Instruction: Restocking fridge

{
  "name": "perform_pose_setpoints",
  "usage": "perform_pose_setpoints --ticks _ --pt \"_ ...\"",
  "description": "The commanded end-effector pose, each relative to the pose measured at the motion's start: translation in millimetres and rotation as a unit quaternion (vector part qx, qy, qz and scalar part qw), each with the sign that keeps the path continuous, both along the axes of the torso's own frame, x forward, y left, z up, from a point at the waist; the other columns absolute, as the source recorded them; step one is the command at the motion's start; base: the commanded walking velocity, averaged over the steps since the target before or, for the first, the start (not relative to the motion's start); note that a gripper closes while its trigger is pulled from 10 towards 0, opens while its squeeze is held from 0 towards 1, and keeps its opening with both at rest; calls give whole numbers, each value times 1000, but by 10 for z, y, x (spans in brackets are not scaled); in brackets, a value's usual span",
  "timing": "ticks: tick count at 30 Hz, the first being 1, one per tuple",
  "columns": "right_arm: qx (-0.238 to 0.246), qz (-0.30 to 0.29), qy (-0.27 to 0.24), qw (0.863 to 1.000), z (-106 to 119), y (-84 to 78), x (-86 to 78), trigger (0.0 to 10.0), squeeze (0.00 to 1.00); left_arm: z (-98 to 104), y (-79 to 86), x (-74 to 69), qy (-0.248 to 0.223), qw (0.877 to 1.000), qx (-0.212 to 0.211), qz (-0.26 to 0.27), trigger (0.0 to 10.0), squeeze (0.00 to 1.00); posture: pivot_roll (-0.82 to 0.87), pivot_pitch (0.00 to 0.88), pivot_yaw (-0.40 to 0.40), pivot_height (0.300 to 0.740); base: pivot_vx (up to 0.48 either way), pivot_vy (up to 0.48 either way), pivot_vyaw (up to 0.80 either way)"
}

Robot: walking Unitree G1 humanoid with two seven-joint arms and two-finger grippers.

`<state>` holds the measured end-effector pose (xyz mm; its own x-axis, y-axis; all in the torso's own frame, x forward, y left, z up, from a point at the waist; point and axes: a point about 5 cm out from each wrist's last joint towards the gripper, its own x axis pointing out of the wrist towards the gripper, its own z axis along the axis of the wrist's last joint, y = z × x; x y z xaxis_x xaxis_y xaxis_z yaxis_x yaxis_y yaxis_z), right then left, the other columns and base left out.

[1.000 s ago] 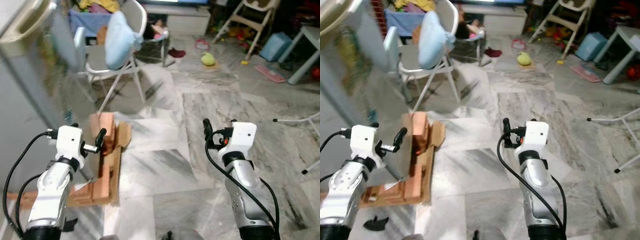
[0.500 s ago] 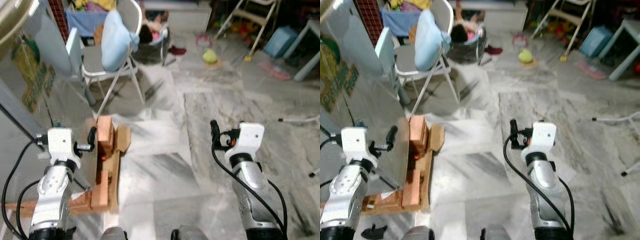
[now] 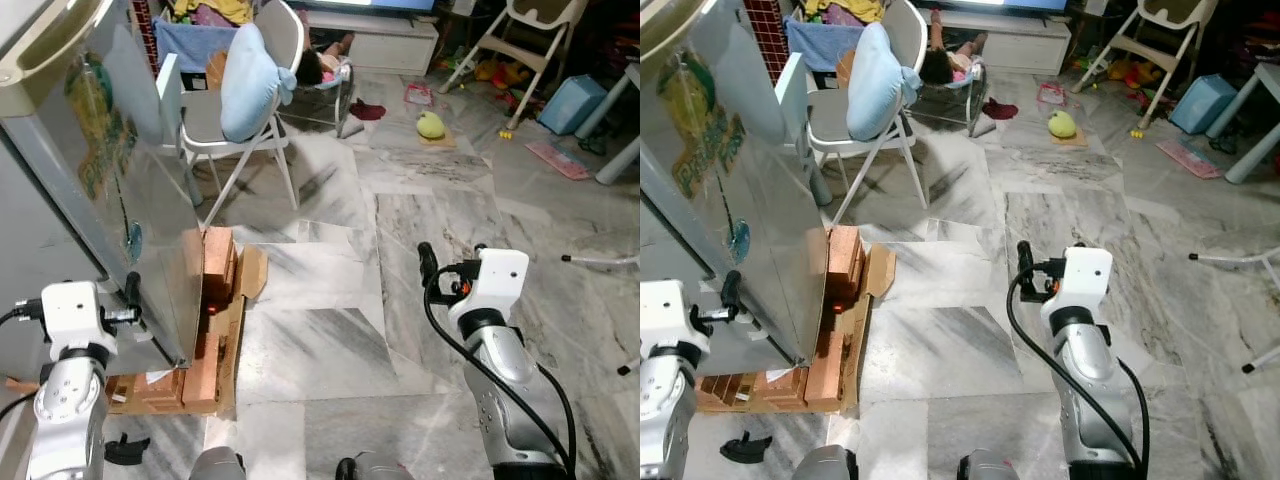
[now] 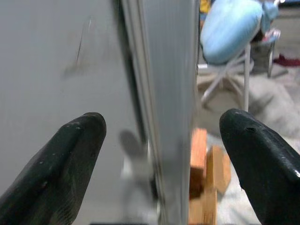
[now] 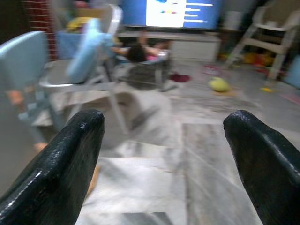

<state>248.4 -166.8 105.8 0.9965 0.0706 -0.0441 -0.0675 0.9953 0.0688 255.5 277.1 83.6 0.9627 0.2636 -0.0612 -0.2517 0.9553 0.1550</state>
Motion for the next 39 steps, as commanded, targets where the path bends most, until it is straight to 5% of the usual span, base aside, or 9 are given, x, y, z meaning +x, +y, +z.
perform_pose_setpoints --ticks 1,7,16,23,27,39 --pt "-12 38 -1 999 30 47 -48 10000 0 38 -24 95 -9 1000 3 -13 10000 0 9 64 -98 740 0 0 0" --pt "-15 70 1 997 34 76 -145 10000 0 123 -85 308 -22 999 13 -29 10000 0 -31 63 -89 740 0 0 708" --pt "-12 61 12 998 29 47 -164 10000 0 88 -114 343 -25 999 4 -40 10000 0 -31 66 -90 740 0 0 171" --pt "-15 70 18 997 3 67 -139 10000 0 101 -332 384 -27 992 -24 -118 10000 0 -18 61 -98 740 0 0 0" --pt "-62 100 3 993 30 116 -91 10000 0 40 -464 438 -21 990 -23 -137 10000 0 -23 55 -95 740 0 0 0" --pt "-67 81 -6 994 65 60 -40 10000 0 139 -450 661 -29 995 -3 -97 10000 0 -41 42 -82 740 0 0 0"
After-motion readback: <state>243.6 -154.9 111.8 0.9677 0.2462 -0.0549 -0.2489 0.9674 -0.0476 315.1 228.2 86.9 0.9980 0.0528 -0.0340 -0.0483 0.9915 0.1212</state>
